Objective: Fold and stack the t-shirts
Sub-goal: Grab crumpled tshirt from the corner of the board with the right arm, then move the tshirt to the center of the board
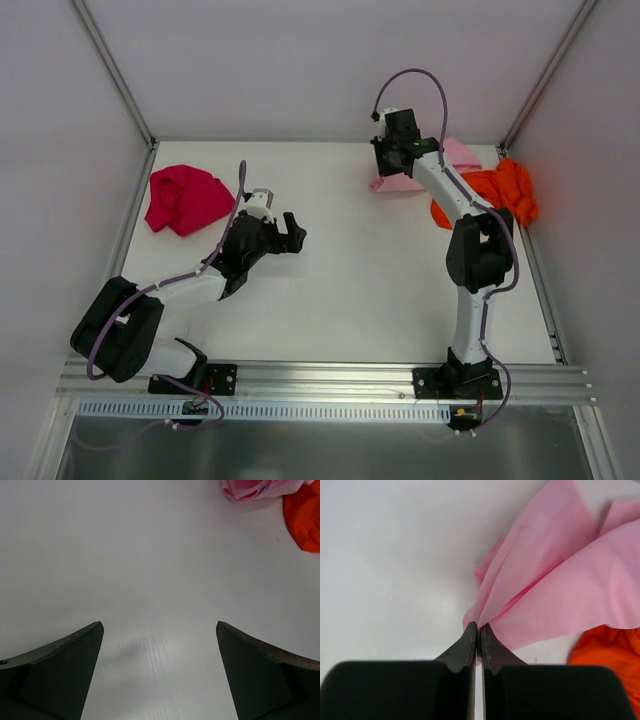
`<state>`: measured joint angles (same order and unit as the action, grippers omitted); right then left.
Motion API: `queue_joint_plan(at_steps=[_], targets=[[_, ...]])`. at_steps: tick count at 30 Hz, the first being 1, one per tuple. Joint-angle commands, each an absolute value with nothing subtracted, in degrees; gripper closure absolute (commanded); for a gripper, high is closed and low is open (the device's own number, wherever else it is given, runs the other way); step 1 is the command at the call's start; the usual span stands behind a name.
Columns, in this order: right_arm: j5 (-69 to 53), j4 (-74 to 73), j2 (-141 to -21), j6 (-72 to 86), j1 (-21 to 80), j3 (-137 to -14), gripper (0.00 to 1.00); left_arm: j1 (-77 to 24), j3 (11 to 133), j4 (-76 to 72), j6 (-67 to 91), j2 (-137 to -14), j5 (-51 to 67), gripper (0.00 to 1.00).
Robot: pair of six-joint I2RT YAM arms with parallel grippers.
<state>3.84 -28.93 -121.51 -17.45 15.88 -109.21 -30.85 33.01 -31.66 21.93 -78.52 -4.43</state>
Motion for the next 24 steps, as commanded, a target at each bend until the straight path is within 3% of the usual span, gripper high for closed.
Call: queue_joint_plan(at_steps=[1,14,15,16,18,21,24], targets=[[3.61,-26.72,-111.9,-17.93,19.5,-105.48,0.99,-31.55,31.29,-36.39,23.2,-77.44,-5.09,0.01],[7.65,-23.56,-99.94,-18.02,31.29,-93.79,0.98,-32.26,28.3,-35.95,24.08,-72.86,-7.03,0.01],[7.3,-23.29,-99.32,-18.1,31.38,-92.56,0.85,-32.26,28.39,-36.03,24.0,-72.95,-7.12,0.01],[7.73,-22.86,-97.84,-18.28,31.55,-91.94,0.53,-32.26,28.65,-36.12,23.99,-73.47,-7.12,0.01],[11.31,-22.33,-96.69,-18.72,31.64,-91.06,0.33,-32.26,29.09,-36.3,24.08,-74.35,-6.86,0.01],[17.81,-23.64,-97.03,-19.42,31.29,-92.8,0.09,-32.34,30.49,-36.82,24.34,-77.07,-5.81,0.01],[22.13,-24.17,-99.66,-20.13,30.76,-95.18,0.05,-32.34,32.16,-38.75,25.13,-82.07,-2.56,0.01]])
